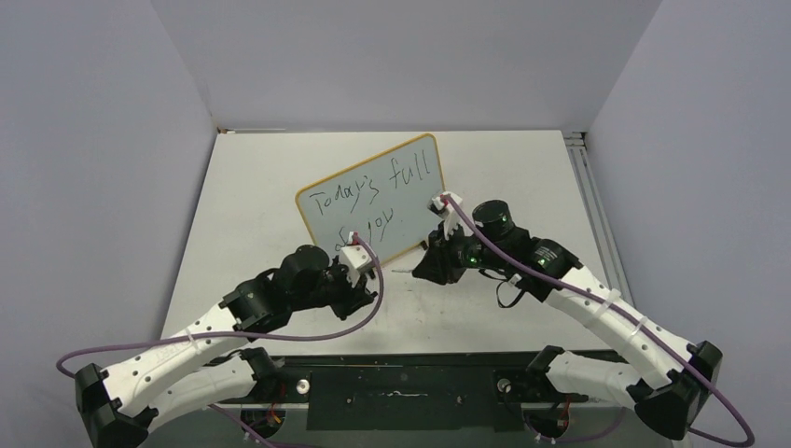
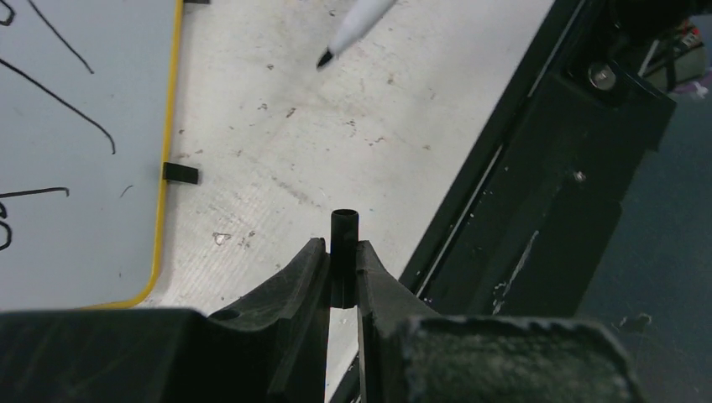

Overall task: Write a sentence on the whiteboard
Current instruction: Close the whiteboard marker at the center of the board.

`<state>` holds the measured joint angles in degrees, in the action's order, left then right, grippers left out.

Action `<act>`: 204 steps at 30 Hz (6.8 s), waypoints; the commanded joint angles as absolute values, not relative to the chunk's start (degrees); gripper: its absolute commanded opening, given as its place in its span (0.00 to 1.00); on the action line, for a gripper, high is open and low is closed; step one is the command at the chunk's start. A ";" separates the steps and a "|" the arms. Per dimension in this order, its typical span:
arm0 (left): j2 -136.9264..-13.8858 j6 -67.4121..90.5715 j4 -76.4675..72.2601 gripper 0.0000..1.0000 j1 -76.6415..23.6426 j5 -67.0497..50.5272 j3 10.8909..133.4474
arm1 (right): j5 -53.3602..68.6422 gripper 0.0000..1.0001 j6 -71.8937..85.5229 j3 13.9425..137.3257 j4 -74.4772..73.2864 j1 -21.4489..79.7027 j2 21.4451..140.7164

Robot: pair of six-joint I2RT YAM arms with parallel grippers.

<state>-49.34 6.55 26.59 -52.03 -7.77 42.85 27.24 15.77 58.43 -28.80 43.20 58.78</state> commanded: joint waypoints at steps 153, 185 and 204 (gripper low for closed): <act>-41.12 1.66 15.35 0.18 -57.13 -21.33 44.82 | 58.34 0.05 33.43 44.85 -1.76 48.66 66.84; -33.84 47.31 -3.45 0.92 -49.20 1.38 38.57 | 44.04 0.05 51.46 31.09 36.47 39.91 50.28; -35.76 56.47 -17.78 0.53 -48.52 -5.00 32.94 | 42.45 0.05 57.37 27.73 47.40 39.95 51.39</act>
<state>-35.62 55.02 -11.70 -48.90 -3.44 32.80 43.40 57.30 27.62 42.48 40.10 51.53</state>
